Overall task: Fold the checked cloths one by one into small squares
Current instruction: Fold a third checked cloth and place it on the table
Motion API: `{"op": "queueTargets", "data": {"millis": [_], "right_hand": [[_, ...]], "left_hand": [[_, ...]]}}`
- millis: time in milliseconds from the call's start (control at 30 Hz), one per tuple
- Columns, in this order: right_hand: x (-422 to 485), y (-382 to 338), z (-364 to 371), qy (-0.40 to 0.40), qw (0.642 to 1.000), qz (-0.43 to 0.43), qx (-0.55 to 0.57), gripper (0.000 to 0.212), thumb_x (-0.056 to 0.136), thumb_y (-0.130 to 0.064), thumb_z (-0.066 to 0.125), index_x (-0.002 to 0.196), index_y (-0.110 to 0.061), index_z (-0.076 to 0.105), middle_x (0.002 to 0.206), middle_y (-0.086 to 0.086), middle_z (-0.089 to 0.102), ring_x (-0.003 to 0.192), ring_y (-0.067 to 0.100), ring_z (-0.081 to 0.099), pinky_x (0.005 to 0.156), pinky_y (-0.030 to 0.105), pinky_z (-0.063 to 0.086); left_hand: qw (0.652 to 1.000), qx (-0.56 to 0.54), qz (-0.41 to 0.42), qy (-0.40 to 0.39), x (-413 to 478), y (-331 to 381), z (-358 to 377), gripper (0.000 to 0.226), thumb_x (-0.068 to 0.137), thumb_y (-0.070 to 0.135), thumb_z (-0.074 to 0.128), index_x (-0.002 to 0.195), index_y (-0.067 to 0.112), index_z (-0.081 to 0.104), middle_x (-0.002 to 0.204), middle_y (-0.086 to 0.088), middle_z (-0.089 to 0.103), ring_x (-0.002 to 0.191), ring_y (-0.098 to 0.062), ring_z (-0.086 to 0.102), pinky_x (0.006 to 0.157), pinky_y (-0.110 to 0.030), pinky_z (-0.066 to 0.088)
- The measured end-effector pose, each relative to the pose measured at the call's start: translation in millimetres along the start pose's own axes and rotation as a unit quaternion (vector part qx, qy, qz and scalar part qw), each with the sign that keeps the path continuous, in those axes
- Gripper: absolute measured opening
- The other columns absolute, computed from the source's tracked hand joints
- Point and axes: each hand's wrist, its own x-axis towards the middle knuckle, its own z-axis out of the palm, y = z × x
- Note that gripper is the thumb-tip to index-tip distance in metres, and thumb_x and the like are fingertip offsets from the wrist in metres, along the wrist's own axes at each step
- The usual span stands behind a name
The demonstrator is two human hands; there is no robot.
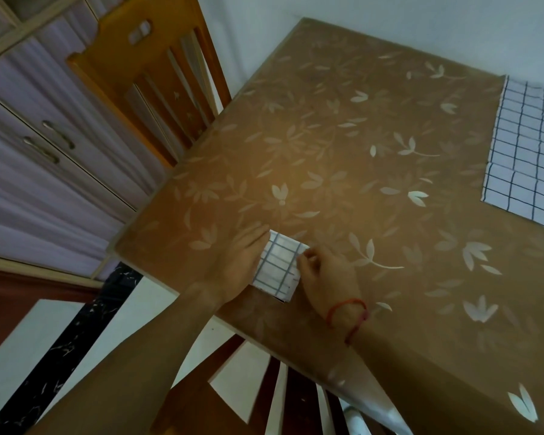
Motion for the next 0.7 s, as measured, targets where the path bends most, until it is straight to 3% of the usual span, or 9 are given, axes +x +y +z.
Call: {"op": "queueTargets", "data": {"millis": [67, 133, 200, 267, 300, 400, 500, 700], "right_hand": [[-7.3, -9.4, 6.9, 0.045, 0.988, -0.137, -0.062, 0.035, 0.089, -0.036, 0.053, 0.114, -0.014, 0.063, 0.107, 0.003, 0.059, 0.095, 0.019, 0.056, 0.083, 0.03, 0.05], [-9.3, -13.9, 20.3, 0.033, 0.965, -0.216, -0.146, 0.051, 0.087, -0.036, 0.05, 0.128, -0.006, 0.054, 0.123, 0.012, 0.058, 0.111, 0.027, 0.056, 0.098, 0.039, 0.048], [-8.9, -17.0, 33.0, -0.028, 0.948, -0.237, -0.212, 0.064, 0.092, -0.04, 0.041, 0.142, 0.001, 0.038, 0.145, 0.019, 0.042, 0.136, 0.032, 0.039, 0.115, 0.042, 0.023], [-6.5, -16.9, 41.8, -0.085, 0.938, -0.232, -0.243, 0.068, 0.096, -0.041, 0.027, 0.149, 0.0, 0.018, 0.157, 0.018, 0.017, 0.147, 0.029, 0.012, 0.116, 0.039, -0.003], [-4.5, -15.3, 45.1, -0.102, 0.936, -0.227, -0.249, 0.071, 0.094, -0.043, 0.019, 0.15, -0.001, 0.011, 0.159, 0.017, 0.009, 0.148, 0.028, 0.005, 0.115, 0.038, -0.008], [1.0, -12.1, 50.8, -0.125, 0.937, -0.21, -0.251, 0.077, 0.091, -0.049, 0.013, 0.151, -0.002, 0.001, 0.16, 0.015, -0.001, 0.148, 0.026, -0.005, 0.118, 0.036, -0.009], [0.8, -12.1, 51.7, -0.128, 0.939, -0.208, -0.24, 0.074, 0.097, -0.049, 0.021, 0.151, -0.003, -0.002, 0.16, 0.013, -0.005, 0.147, 0.025, -0.008, 0.119, 0.037, -0.008], [-6.0, 16.0, 29.7, -0.148, 0.925, -0.207, -0.283, 0.068, 0.1, -0.046, 0.018, 0.152, -0.006, -0.001, 0.159, 0.012, -0.007, 0.147, 0.024, -0.009, 0.12, 0.044, -0.003]], "left_hand": [[0.998, 0.015, 0.003, -0.056, -1.5, -4.2, 4.5, 0.051, 0.1, 0.026, 0.024, 0.149, 0.011, 0.03, 0.155, -0.004, 0.027, 0.144, -0.016, 0.022, 0.119, -0.034, 0.018], [0.994, 0.054, 0.049, -0.083, -3.2, -8.7, 10.8, 0.06, 0.097, 0.037, 0.011, 0.152, 0.015, 0.02, 0.159, 0.001, 0.017, 0.146, -0.011, 0.01, 0.12, -0.032, 0.014], [0.995, 0.024, 0.034, -0.095, -4.8, -9.2, 13.5, 0.059, 0.098, 0.039, 0.011, 0.152, 0.017, 0.018, 0.158, 0.007, 0.011, 0.146, -0.005, 0.006, 0.12, -0.027, 0.008], [0.995, -0.001, 0.023, -0.094, -4.5, -11.1, 16.9, 0.058, 0.099, 0.041, 0.011, 0.152, 0.019, 0.017, 0.158, 0.01, 0.01, 0.145, -0.001, 0.004, 0.12, -0.029, 0.009], [0.996, 0.007, 0.03, -0.089, -4.8, -12.8, 18.6, 0.059, 0.098, 0.041, 0.011, 0.152, 0.018, 0.018, 0.158, 0.009, 0.012, 0.145, -0.001, 0.004, 0.12, -0.032, 0.013], [0.995, 0.022, 0.058, -0.075, -5.1, -15.7, 20.3, 0.054, 0.099, 0.033, 0.022, 0.15, 0.015, 0.017, 0.157, 0.005, 0.015, 0.145, -0.007, 0.01, 0.12, -0.034, 0.016], [0.996, -0.004, 0.032, -0.08, -4.9, -9.9, 16.9, 0.05, 0.101, 0.03, 0.024, 0.147, 0.017, 0.01, 0.153, 0.013, 0.01, 0.144, -0.003, 0.008, 0.118, -0.022, 0.006], [0.989, 0.108, 0.072, -0.075, -4.9, -21.9, 24.0, 0.059, 0.095, 0.029, 0.02, 0.15, 0.009, 0.023, 0.157, -0.005, 0.022, 0.145, -0.019, 0.017, 0.116, -0.038, 0.017]]}}
